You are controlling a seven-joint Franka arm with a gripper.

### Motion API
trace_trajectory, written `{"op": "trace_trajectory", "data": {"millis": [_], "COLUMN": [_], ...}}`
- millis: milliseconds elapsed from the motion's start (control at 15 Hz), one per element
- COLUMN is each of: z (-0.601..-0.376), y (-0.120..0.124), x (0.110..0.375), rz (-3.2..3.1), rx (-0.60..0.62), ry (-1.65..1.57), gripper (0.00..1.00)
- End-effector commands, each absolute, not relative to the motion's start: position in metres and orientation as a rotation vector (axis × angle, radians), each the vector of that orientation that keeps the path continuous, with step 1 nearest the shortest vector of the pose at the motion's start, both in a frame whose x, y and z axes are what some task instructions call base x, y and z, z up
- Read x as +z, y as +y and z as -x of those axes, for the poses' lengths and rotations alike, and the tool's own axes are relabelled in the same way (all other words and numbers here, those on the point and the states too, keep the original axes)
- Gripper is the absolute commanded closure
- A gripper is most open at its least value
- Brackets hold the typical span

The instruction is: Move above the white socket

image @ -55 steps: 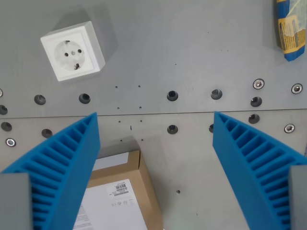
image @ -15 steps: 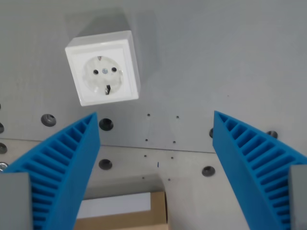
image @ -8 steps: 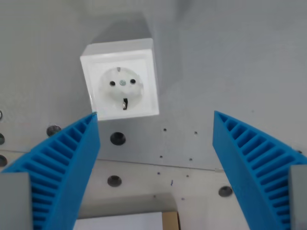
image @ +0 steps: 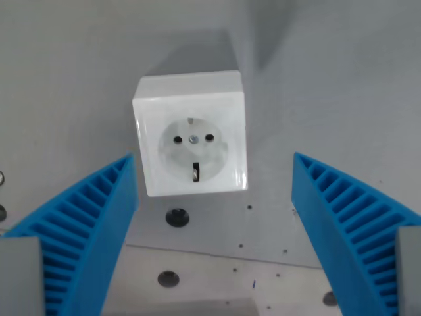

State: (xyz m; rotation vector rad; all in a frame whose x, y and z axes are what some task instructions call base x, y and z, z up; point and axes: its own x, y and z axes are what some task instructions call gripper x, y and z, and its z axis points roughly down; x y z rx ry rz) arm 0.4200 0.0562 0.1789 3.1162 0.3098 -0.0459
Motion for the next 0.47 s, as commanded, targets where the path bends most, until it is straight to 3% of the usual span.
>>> {"op": "trace_trajectory", "data": {"millis": [67, 467], "z": [-0.4145, -0.4127], "y": [0.0628, 0.0671], "x": [0.1702, 0.1626], "rz": [-3.068, -3.060], "rx": [0.118, 0.127], "ry": [0.319, 0.312], "gripper": [0.00, 0.00]}}
